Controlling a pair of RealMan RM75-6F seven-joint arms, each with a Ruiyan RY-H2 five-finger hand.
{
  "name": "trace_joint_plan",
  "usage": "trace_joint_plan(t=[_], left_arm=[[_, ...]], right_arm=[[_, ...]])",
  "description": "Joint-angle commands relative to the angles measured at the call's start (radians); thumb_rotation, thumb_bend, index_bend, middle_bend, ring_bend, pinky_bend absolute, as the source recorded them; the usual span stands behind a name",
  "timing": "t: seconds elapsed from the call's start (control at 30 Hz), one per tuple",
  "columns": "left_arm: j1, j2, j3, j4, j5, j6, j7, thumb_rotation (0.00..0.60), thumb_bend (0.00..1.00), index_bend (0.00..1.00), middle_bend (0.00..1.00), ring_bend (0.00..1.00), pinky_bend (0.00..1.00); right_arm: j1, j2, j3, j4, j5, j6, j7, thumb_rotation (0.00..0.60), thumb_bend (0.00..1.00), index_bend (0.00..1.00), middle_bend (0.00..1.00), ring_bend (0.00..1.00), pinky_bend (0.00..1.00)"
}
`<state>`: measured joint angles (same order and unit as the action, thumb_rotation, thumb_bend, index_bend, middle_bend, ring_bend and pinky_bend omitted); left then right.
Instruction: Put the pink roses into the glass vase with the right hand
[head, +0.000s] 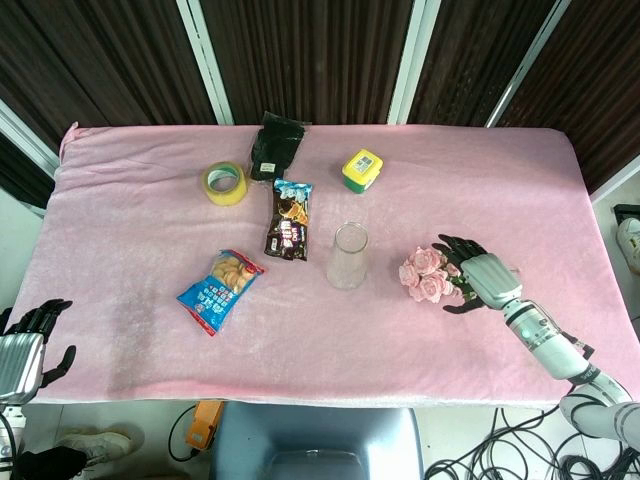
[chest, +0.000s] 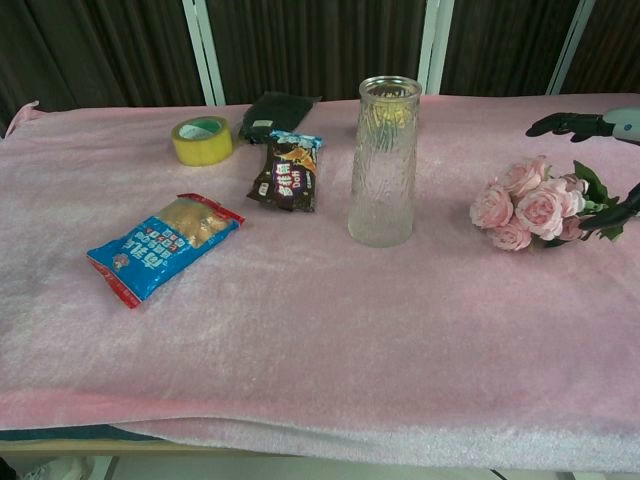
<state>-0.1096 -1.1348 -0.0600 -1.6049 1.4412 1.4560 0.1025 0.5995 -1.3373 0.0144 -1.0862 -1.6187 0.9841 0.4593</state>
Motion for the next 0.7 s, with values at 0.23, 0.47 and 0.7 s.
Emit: trace_joint_plan(t=[0.23,0.47,0.7], left_arm=[[0.004,0.003,0.001,-0.001,0.005,0.008,-0.005,0.6,0.35,0.22,0.19,0.23,0.44],[0.005,0.005,0.003,-0.002,0.002,0.005,-0.009,0.6,0.35,0.22,0.2,0.23,0.44],[0.016,0.012,-0.001,-0.004,0.0,0.024,-0.027,0.6,0.35,0.22,0.2,0.23,0.44]], right_arm=[[0.001,-0.005,-0.007,0.002,0.015,0.005,-0.003,0.6,0.04,0.0,0.01,0.02,0.23],[0.028,-0.019,-0.004,0.016,0.033,-0.038,0.01,0.6,0.04,0.0,0.01,0.02,0.23],[0.103,-0.069,0.015,0.049,0.065,-0.154,0.007,0.6,0.04,0.0,0.03,0.03,0.26]])
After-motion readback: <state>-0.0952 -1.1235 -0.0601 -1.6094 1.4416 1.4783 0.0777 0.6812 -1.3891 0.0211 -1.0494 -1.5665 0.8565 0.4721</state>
